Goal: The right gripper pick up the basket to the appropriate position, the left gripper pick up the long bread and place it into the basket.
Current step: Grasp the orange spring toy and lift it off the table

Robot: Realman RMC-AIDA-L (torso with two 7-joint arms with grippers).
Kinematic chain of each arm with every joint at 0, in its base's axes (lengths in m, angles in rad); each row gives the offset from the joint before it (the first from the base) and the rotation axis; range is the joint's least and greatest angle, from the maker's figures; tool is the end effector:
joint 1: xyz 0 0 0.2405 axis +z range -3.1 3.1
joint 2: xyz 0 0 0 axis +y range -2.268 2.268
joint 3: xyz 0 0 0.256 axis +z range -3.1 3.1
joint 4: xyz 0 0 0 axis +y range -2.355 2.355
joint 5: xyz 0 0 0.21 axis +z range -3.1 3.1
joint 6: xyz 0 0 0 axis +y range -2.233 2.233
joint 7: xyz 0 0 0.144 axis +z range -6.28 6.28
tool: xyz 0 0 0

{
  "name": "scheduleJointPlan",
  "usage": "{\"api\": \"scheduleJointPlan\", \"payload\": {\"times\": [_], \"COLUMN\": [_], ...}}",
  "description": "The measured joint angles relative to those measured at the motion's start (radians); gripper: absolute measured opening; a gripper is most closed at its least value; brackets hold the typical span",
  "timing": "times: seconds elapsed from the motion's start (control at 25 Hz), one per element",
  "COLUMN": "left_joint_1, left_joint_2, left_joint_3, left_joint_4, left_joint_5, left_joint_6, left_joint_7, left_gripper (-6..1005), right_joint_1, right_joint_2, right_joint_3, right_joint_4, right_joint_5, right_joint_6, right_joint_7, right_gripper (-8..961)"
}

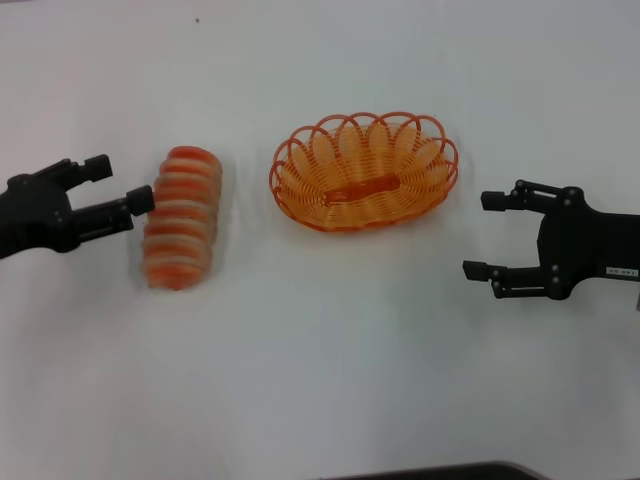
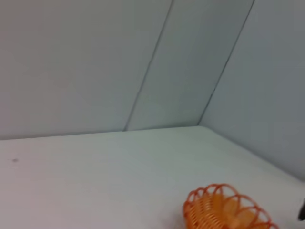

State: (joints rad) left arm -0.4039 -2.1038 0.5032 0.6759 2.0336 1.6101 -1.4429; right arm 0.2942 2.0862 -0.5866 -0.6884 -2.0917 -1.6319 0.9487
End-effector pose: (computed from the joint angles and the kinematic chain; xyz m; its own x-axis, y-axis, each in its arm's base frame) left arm -0.3046 0.2936 0.0142 0.6342 0.4687 0.6149 0.6650 -0.7364 -0.1245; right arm 0.3346 0.2519 0.0079 0.9003 -0.1613 -0.4043 -0.3059 -0.8953 -0.3238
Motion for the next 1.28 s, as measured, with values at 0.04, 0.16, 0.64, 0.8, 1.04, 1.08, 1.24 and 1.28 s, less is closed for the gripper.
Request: {"api": "scheduleJointPlan", "payload": {"times": [0.04,0.16,0.64,0.8,1.04,1.08,1.24,1.28], "left_joint_1": [-0.003,-0.015,-0.125,-0.196,-0.237,-0.236,-0.224,-0.217], "left_joint_2": [0.002,0.013,-0.011,-0.058,-0.062,-0.062,-0.064,-0.064], "left_joint_3": [0.0,0.021,0.342,0.376,0.454,0.473,0.581,0.637], "left_joint_4": [0.018,0.116,0.527,0.569,0.541,0.542,0.541,0.54], "left_joint_5": [0.0,0.01,0.448,0.575,0.577,0.576,0.581,0.584], "left_joint_6": [0.019,0.09,-0.021,-0.026,-0.046,-0.056,-0.123,-0.158], "left_joint_7": [-0.035,-0.216,-0.966,-1.077,-1.216,-1.231,-1.306,-1.33], "left_gripper": [912,911,901,897,892,891,887,886], "right_joint_1": [0.0,0.001,0.019,0.028,0.033,0.033,0.031,0.03], "right_joint_2": [0.0,0.0,0.0,0.0,0.0,0.0,0.0,0.0], "right_joint_3": [0.001,0.005,0.031,0.027,0.02,0.018,0.018,0.018], "right_joint_4": [0.0,0.0,-0.012,-0.004,-0.003,-0.003,-0.002,-0.002], "right_joint_5": [0.001,0.003,0.01,0.008,0.005,0.004,0.002,0.002], "right_joint_6": [0.0,0.002,-0.004,0.005,0.006,0.009,0.012,0.012], "right_joint_7": [-0.004,-0.004,0.049,0.044,0.046,0.046,0.042,0.042], "right_gripper": [897,897,897,897,897,897,897,897]}}
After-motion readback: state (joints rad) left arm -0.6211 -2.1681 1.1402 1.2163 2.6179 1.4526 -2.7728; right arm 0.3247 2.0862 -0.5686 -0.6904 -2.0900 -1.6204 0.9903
